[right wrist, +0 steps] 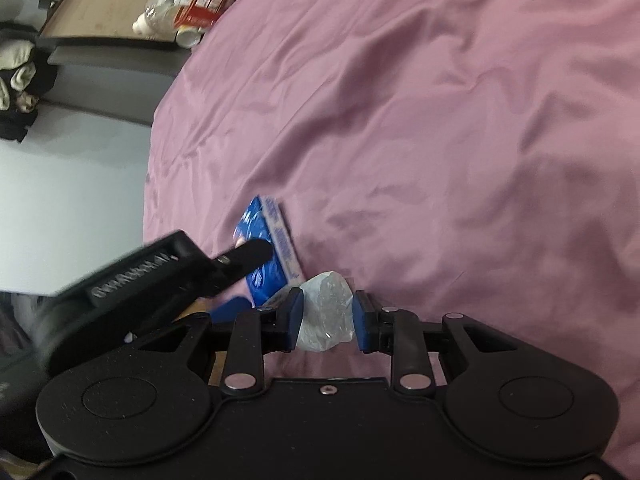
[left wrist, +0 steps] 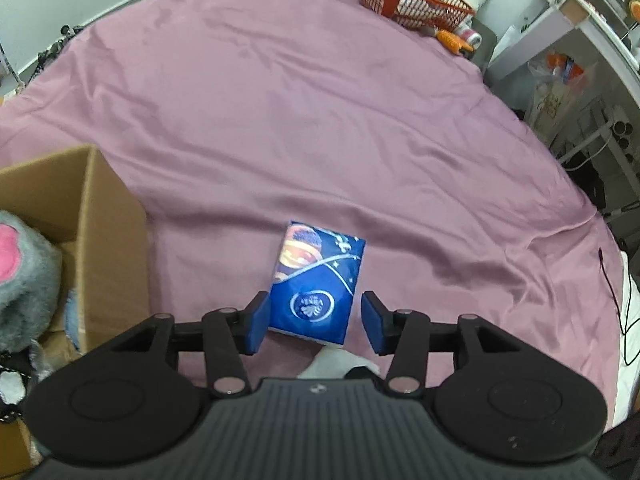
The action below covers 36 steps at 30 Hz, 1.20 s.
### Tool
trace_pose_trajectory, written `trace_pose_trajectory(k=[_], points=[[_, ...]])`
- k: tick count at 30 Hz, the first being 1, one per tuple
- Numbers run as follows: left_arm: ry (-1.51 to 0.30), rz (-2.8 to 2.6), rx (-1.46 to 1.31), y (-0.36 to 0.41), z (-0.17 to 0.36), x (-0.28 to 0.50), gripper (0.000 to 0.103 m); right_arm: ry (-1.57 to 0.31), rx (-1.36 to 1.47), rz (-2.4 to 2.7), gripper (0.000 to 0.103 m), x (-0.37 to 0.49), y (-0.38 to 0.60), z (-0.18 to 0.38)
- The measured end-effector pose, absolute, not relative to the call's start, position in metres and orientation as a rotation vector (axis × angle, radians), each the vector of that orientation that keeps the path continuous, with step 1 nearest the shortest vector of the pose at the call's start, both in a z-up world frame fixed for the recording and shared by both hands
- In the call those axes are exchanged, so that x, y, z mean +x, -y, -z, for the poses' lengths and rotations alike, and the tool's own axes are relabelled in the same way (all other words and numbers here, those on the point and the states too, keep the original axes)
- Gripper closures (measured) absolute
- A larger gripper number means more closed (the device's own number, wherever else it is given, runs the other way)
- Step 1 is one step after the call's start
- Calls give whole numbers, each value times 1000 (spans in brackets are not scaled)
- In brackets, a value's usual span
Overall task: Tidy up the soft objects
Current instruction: 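Grasp the blue tissue pack with left tool while right grasps the white bag, then carry the tissue pack and white bag over the box with both tools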
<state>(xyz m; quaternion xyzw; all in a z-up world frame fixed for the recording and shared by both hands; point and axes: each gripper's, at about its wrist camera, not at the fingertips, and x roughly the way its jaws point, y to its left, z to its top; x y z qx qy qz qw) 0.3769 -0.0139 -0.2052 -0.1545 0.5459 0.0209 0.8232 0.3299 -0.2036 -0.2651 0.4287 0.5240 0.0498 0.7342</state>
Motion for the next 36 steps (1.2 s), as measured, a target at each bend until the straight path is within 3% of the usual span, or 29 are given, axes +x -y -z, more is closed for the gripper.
trace_pose_trajectory(k=[2, 8, 13, 15, 16, 22, 23, 36], points=[[-1169, -59, -305, 19, 210, 378, 47, -1127, 941, -85, 83, 330, 209, 264], [-1162, -98, -309, 19, 223, 379, 47, -1126, 963, -66, 82, 334, 212, 269], [-1137, -112, -314, 18, 222, 373, 51, -1147, 959, -72, 67, 336, 208, 265], [-1128, -121, -317, 16, 219, 369, 51, -1150, 958, -86, 52, 337, 204, 265], [-1119, -122, -322, 15, 216, 366, 51, -1154, 945, -96, 51, 337, 201, 265], [-1070, -145, -340, 4, 195, 358, 51, -1160, 848, -122, 52, 342, 182, 267], [-1062, -144, -341, 2, 191, 357, 51, -1153, 842, -118, 65, 342, 182, 267], [-979, -147, -329, -4, 148, 331, 51, -1070, 901, -158, 67, 327, 196, 237]])
